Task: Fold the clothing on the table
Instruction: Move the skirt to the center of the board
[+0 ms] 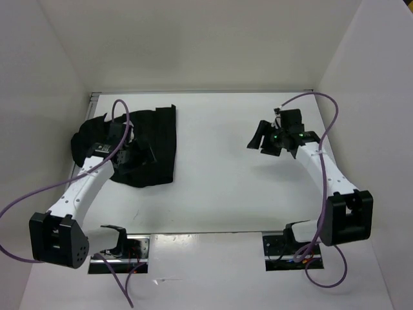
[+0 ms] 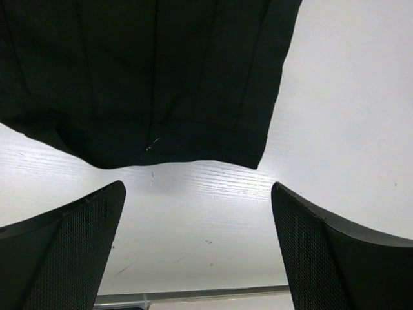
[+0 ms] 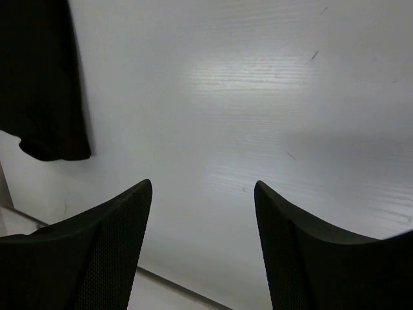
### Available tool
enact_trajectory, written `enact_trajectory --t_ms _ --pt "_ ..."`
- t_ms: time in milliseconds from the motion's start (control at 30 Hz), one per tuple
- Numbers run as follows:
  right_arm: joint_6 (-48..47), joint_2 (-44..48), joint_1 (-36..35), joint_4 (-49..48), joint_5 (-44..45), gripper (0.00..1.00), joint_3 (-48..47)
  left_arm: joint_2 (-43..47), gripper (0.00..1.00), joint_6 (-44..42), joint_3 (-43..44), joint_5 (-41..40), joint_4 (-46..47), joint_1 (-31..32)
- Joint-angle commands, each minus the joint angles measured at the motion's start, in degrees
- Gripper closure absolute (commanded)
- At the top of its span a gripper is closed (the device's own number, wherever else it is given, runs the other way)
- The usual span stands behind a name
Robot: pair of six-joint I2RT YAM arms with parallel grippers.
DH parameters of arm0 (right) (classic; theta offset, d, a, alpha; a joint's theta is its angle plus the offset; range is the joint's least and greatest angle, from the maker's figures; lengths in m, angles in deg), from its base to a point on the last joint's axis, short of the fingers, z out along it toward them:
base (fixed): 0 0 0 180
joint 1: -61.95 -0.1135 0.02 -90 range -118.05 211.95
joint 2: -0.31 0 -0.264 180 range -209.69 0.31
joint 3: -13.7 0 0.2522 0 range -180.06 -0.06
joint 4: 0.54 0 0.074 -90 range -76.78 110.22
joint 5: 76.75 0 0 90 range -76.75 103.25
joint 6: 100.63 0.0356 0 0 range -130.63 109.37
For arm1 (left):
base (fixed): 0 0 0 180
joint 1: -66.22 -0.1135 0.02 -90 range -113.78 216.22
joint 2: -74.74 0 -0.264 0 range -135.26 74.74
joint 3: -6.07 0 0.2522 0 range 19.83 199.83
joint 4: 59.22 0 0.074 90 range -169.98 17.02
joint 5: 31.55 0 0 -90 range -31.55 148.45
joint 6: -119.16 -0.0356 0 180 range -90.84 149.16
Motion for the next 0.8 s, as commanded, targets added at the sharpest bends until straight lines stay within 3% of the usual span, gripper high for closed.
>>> enact_trajectory --t_ms 0,133,233,300,367,400,533,633,667,767 --pt "-1.9 -4.0 -5.8 0.9 -0.3 0.30 -2.3 0.2 0.00 0.9 0.8 -2.3 1.5 0.5" --pt "-1.9 -9.2 -14.0 2.6 4.7 0.32 -6.4 -4.4 0.00 2.6 1.9 -8.4 2.1 0.5" --pt "-1.9 -11.2 -18.4 3.1 5.3 0.32 -8.2 -12.7 0.00 6.1 5.3 -18.3 1.3 -0.4" --pt "-1.4 -11.9 -20.3 3.1 5.3 0.32 -8.2 -17.7 0.04 11.4 9.9 -21.8 -0.1 -2.5" --pt "-1.4 -12.5 -21.1 3.1 5.3 0.32 -8.2 -19.8 0.10 13.2 10.6 -21.8 5.3 -2.5" --pt "-1.4 -12.5 -21.8 3.1 5.3 0.32 -8.2 -21.7 0.17 14.4 11.1 -21.2 8.8 -3.0" --pt "-1.4 -11.1 -22.3 3.1 5.8 0.32 -7.4 -28.5 0.37 14.9 14.8 -21.9 8.3 -3.0" --pt "-0.9 -9.8 -22.3 3.1 6.3 0.32 -6.9 -33.4 0.59 14.9 16.8 -22.8 8.3 -3.0" --pt "-0.9 -9.8 -22.3 3.1 6.9 0.32 -6.9 -34.5 0.73 14.9 16.8 -22.1 8.3 -3.7" --pt "-0.9 -8.6 -22.3 3.7 7.5 0.32 -6.9 -39.7 0.93 14.9 17.9 -19.1 8.3 -3.7"
